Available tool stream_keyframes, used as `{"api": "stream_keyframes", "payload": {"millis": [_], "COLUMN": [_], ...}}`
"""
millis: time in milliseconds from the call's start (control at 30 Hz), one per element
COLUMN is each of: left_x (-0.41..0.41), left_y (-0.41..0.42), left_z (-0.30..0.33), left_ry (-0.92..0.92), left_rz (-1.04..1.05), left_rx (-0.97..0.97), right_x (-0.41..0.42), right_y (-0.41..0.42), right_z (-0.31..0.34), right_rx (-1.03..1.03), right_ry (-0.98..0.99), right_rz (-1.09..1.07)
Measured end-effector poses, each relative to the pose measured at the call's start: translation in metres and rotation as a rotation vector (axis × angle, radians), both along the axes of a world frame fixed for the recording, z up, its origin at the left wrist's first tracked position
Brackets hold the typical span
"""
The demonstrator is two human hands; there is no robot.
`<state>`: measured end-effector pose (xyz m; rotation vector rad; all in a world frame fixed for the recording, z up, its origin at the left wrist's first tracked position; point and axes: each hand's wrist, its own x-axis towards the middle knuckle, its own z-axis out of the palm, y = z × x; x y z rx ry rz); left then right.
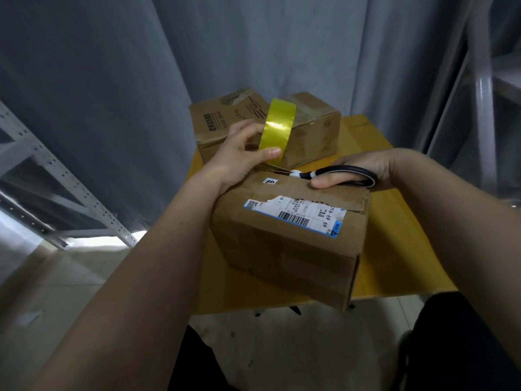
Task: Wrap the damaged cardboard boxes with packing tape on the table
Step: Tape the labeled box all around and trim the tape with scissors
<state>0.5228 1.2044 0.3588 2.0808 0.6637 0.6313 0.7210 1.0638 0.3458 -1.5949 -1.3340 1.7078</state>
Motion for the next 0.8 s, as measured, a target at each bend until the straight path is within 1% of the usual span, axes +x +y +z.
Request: {"api": "stream_keyframes", "payload": {"millis": [100, 200, 300, 433, 467, 600, 733, 800], "left_x": [0.002, 0.003, 0.003, 0.003, 0.003, 0.002, 0.001, 0.0], "left_y": [0.002, 0.002, 0.003, 0.006, 0.006, 0.009, 0.007, 0.005], "left_z": [0.0, 0.001, 0.004, 0.003, 0.002, -0.002, -0.002, -0.001], "left_ry": [0.05, 0.016, -0.047, -0.11, -0.118, -0.1, -0.113, -0.123], "left_rz": [-0.029, -0.054, -0.043, -0.04, -0.043, -0.068, -0.088, -0.095], "left_rx": [0.135, 0.193, 0.161, 0.043, 0.043, 0.151, 0.166, 0.137], "right_x": [-0.003, -0.002, 0.0, -0.001, -0.001, -0.003, -0.003, -0.003], "right_y": [0.001, 0.002, 0.001, 0.001, 0.001, 0.0, 0.001, 0.001], "right_z": [0.0, 0.002, 0.006, 0.007, 0.008, 0.01, 0.01, 0.01], "right_rx": [-0.01, -0.008, -0.002, -0.002, 0.002, 0.021, 0.034, 0.049], "right_ry": [0.018, -0.046, -0.104, -0.122, -0.11, -0.101, -0.14, -0.169], "right_rz": [-0.009, -0.044, -0.073, -0.07, -0.064, -0.024, -0.036, -0.058]}}
